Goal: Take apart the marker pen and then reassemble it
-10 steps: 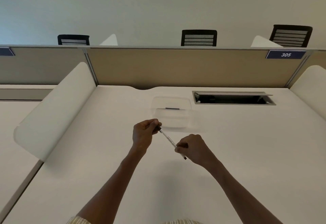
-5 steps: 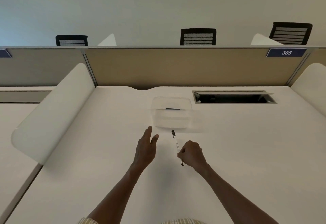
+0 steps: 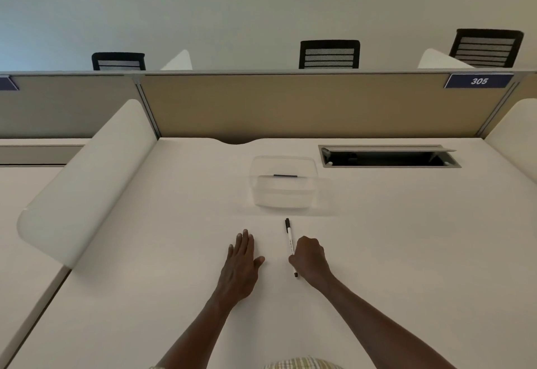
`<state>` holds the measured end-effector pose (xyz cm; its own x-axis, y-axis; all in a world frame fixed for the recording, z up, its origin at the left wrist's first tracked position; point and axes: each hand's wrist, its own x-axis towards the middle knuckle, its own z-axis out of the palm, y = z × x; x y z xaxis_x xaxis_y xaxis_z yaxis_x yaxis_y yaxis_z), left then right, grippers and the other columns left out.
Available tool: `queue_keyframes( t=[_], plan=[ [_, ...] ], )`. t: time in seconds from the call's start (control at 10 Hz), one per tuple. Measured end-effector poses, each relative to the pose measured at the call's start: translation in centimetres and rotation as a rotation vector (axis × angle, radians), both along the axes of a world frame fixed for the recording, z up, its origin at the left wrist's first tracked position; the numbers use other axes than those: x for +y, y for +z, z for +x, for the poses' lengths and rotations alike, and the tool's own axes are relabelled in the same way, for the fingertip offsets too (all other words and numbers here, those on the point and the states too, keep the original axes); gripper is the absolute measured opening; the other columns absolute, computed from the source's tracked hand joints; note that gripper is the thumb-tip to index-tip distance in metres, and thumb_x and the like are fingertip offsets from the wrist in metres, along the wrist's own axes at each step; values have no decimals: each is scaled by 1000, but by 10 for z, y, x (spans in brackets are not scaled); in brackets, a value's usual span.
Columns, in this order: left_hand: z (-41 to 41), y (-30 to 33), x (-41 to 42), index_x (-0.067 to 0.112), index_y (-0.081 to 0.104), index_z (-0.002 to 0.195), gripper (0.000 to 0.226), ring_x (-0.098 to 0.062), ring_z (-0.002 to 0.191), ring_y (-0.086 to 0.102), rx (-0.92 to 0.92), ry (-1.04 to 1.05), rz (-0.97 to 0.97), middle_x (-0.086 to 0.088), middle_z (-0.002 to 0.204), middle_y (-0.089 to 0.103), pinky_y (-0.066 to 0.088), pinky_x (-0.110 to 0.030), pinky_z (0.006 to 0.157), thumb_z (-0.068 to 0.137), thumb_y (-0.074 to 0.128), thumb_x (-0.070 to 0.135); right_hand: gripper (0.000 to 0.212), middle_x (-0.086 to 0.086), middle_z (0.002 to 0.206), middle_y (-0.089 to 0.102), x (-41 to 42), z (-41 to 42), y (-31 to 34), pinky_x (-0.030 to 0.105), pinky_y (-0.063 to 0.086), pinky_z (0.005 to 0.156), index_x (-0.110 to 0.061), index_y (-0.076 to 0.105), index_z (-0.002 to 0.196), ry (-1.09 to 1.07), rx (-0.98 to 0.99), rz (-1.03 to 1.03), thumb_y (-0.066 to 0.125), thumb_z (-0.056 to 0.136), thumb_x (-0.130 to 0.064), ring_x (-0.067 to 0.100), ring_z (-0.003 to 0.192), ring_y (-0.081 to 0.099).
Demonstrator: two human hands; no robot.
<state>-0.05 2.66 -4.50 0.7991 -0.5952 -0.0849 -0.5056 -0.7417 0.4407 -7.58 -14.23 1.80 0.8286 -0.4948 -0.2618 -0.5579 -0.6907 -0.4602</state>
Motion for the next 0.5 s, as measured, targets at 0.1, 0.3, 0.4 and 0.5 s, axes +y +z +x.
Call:
queue_keyframes(
  t=[0.1,0.3,0.4,0.5],
  plan=[
    [0,-9,1,6,0,153,111,-14,145,-17,-6,-7,6,0,155,-17,-7,-33,118,71,-20,78,19,15,89,67,1,1,0,28,37,60,-13,41,68,1,-8,-22,55,79,-6,36,85,65],
    [0,-7,2,6,1,153,106,-15,146,-16,6,-9,36,2,154,-17,-8,-32,118,75,-16,76,32,1,67,47,3,-1,3,26,34,50,-16,33,62,-4,15,6,56,82,-7,29,67,52],
    [0,-6,1,6,2,153,92,-16,149,-11,7,7,39,1,156,-15,-8,-32,118,86,-3,69,22,6,80,59,0,-1,2,27,34,53,-11,41,72,-14,7,37,58,85,-18,30,74,55],
    [0,-2,-1,6,5,154,64,-17,150,-8,16,41,-17,-3,162,-7,-5,-32,119,104,25,42,22,13,89,67,-7,-1,-3,29,37,62,-11,48,76,-24,-56,-35,53,90,-27,34,86,63]
  ],
)
